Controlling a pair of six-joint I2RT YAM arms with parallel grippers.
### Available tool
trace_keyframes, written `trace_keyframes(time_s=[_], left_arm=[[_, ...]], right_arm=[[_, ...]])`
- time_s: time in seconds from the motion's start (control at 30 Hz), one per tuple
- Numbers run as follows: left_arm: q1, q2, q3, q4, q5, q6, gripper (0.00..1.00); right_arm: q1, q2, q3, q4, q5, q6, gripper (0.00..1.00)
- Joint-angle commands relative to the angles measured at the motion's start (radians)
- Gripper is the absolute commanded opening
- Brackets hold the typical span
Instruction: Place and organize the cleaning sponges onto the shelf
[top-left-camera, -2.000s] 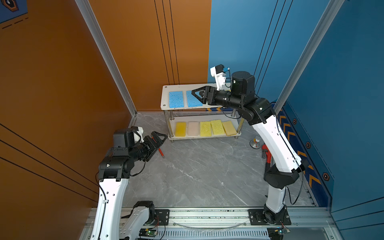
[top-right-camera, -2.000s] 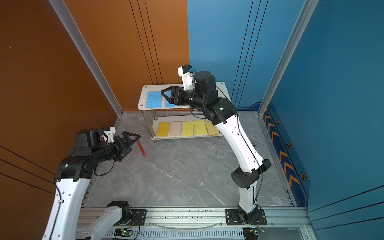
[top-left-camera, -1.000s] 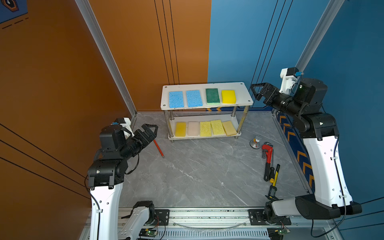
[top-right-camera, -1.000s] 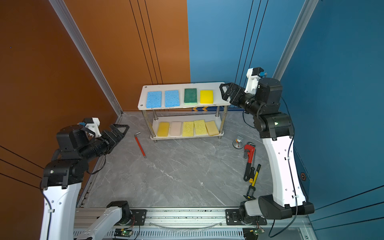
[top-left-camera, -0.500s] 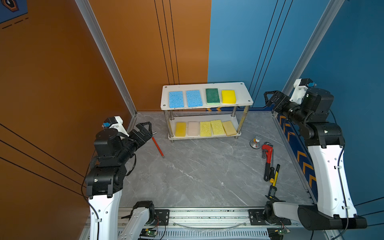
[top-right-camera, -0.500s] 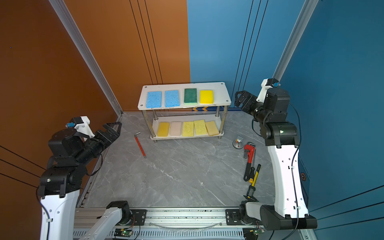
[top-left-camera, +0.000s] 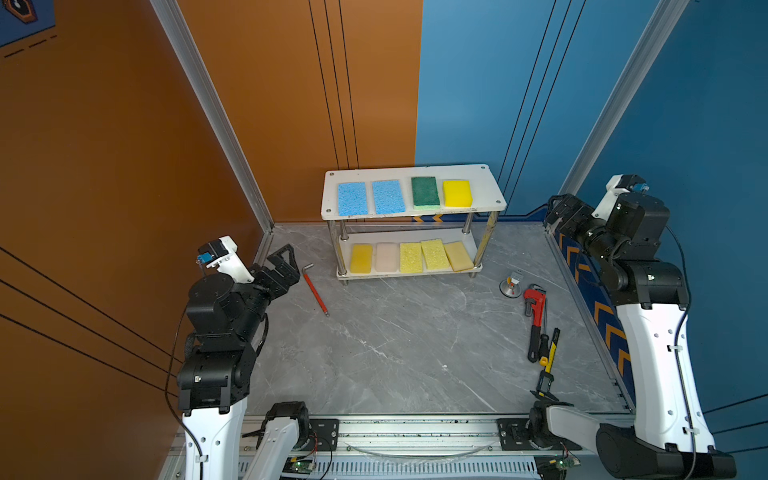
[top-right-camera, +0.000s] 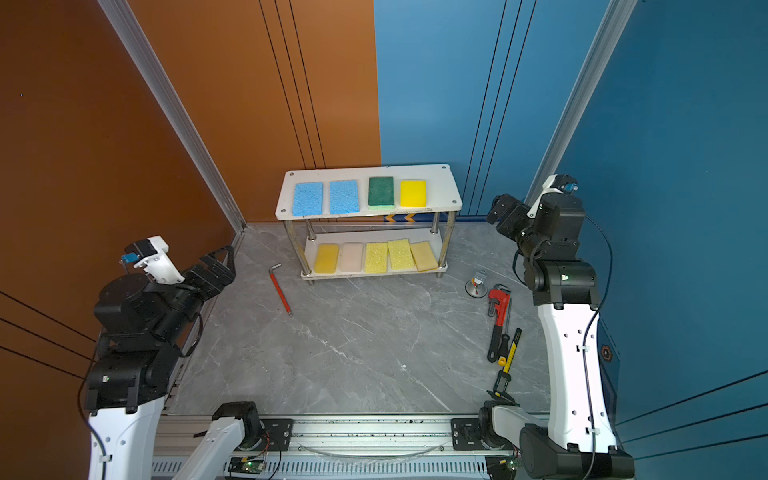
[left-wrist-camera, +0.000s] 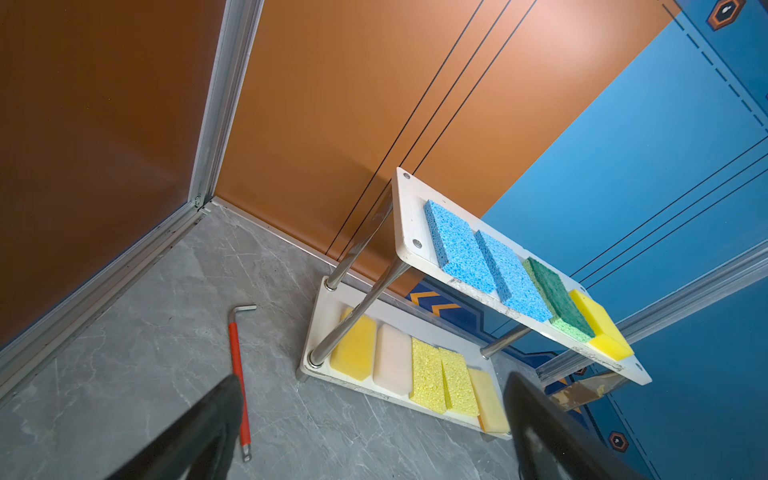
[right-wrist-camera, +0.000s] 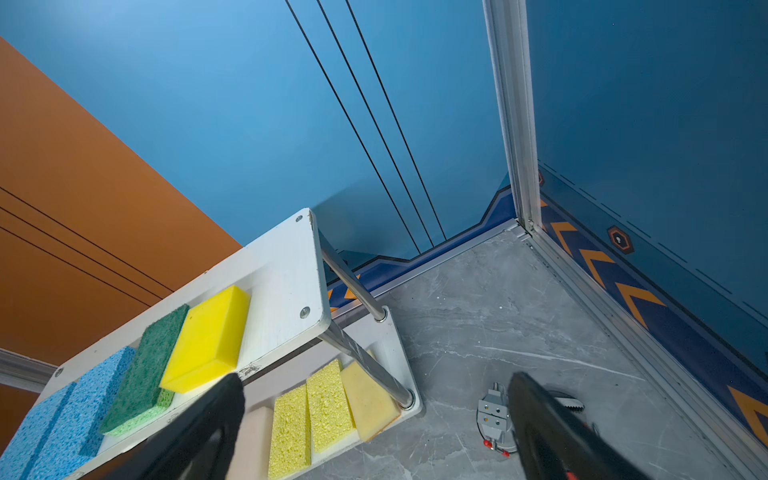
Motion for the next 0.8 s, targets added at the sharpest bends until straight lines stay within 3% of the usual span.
trace_keyframes(time_s=[0.0,0.33,0.77], left_arm=[[0.008,-0.02,-0.04,0.076,-0.046,0.062,0.98],[0.005,-0.118,-0.251,0.214,-0.076,0.153,0.98],[0.003,-0.255,-0.549,0.416,-0.072,0.234,0.98]], right_arm=[[-0.013,-0.042,-0.043,0.056,0.046,-0.054,1.0],[-0.029,-0.217,-0.402,0.353,0.122,-0.1,1.0],[-0.036,-0.313,-0.754,0.617,0.143,-0.226,1.0]])
